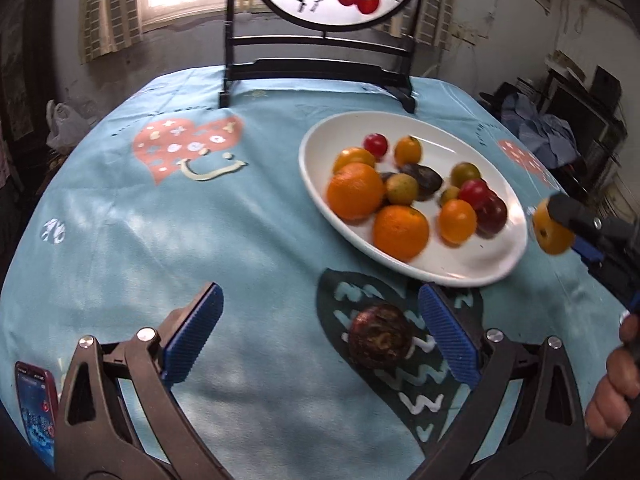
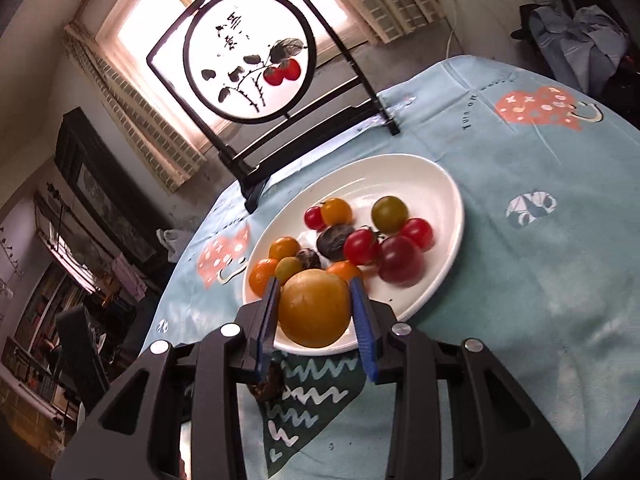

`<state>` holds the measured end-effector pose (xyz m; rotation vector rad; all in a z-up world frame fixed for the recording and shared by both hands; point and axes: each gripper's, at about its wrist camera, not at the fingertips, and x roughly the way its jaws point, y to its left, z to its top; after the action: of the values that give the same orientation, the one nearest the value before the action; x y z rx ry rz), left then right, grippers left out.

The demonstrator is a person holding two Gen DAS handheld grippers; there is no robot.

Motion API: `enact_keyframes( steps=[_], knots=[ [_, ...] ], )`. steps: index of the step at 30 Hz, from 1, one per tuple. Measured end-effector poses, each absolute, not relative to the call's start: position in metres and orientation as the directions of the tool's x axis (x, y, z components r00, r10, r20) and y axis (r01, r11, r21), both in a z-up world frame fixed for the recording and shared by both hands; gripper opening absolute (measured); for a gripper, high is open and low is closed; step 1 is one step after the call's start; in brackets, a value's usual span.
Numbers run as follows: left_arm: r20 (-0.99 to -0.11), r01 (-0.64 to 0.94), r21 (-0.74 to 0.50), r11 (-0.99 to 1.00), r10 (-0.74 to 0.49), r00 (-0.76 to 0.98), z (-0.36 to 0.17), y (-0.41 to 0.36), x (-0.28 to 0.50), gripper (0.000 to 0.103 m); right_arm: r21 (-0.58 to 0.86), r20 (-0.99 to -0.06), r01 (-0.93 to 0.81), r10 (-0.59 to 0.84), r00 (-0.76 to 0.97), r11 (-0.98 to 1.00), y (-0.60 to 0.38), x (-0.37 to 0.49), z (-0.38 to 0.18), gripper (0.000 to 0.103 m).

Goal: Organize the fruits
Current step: 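Grasp a yellow-orange tomato with the right gripper while the left grasps the dark brown fruit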

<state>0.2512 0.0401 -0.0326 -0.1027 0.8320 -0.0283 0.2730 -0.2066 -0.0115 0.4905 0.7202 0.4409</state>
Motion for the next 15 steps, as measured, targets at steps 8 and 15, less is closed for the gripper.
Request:
enact_keyframes(
  steps=[8,15],
  knots=[
    [-0.764,0.120,-0.060,0.991,-0.123,0.633,-0.049,0.007,0.252,0.080,0.562,-0.533,-0.196,0.533,0.657,0.803,-0.208,0.276,-0.017,0.036],
    [-0.807,0.103,-0.067,0.992,-0.115,0.579,-0.066,0.010,0.259,0.068,0.556,-0.535,-0.195,0.528,0.660,0.808,-0.208,0.277,-0.015,0.036]
  ],
)
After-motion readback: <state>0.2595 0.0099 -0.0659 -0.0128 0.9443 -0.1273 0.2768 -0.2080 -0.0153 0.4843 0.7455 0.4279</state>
